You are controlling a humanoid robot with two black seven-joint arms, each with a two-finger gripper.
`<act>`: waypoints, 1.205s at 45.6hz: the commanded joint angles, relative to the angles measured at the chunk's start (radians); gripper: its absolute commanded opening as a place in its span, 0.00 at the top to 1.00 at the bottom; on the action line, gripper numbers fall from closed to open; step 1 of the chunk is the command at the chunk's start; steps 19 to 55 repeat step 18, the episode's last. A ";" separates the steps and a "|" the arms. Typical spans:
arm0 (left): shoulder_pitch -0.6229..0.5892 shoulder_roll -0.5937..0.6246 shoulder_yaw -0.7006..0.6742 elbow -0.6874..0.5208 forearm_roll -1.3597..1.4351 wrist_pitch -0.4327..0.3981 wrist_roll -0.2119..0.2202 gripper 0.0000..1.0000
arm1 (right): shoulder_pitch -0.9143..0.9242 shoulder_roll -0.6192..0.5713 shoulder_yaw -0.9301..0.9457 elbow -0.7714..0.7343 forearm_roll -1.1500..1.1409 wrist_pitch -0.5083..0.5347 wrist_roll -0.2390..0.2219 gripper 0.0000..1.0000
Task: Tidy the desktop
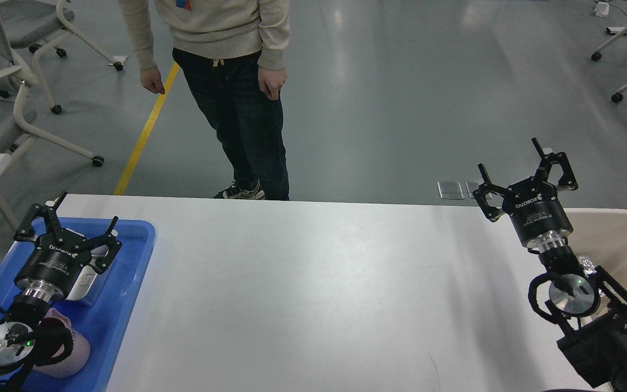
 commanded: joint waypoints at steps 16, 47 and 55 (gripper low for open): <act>0.003 -0.001 0.001 0.001 0.000 0.004 0.001 0.04 | -0.084 0.051 -0.003 0.063 -0.114 0.003 -0.004 0.00; 0.003 -0.001 0.001 0.001 0.000 0.004 0.001 0.04 | -0.084 0.053 -0.003 0.060 -0.114 0.003 -0.004 0.00; 0.003 -0.001 0.001 0.001 0.000 0.004 0.001 0.04 | -0.084 0.053 -0.003 0.060 -0.114 0.003 -0.004 0.00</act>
